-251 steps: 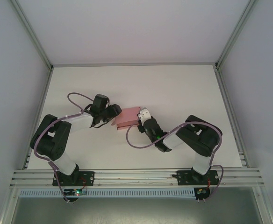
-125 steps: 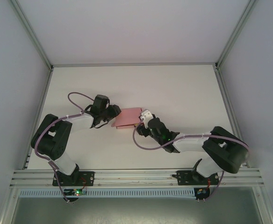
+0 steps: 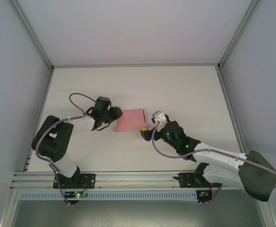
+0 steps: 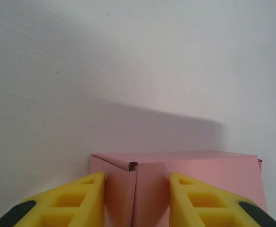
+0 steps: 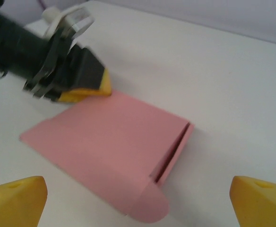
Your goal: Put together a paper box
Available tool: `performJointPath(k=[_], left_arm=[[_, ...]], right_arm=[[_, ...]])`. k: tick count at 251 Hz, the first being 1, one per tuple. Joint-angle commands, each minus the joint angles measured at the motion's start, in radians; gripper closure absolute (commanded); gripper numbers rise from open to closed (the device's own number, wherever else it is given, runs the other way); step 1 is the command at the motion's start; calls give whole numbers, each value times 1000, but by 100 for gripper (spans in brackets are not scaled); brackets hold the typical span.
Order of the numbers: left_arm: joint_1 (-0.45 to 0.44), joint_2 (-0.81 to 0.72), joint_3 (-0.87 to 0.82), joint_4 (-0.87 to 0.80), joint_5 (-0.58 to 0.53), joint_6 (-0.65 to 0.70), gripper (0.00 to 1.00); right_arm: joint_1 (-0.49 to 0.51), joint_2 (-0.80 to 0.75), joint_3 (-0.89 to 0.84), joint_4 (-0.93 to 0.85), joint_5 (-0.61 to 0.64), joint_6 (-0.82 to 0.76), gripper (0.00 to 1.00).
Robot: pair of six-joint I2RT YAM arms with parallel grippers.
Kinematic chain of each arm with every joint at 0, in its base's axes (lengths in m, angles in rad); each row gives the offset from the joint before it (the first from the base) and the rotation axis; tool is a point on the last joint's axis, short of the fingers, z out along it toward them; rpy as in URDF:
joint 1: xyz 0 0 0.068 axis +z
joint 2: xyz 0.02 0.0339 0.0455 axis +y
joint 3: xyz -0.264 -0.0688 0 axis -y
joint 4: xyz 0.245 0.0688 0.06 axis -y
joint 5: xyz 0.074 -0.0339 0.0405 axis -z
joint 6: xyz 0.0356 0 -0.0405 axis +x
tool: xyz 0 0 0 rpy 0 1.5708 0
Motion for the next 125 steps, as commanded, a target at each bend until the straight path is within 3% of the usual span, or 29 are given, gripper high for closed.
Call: performJointPath(k=[1, 79, 125], left_arm=[[-21, 29, -39, -97, -42, 41, 65], [-24, 15, -49, -95, -48, 41, 66], [-24, 10, -55, -91, -42, 46, 66]], right_arm=[[-64, 19, 98, -81, -78, 89, 2], [-178, 308, 337, -247, -199, 199, 2], [-192, 468, 396, -269, -297, 211, 3]])
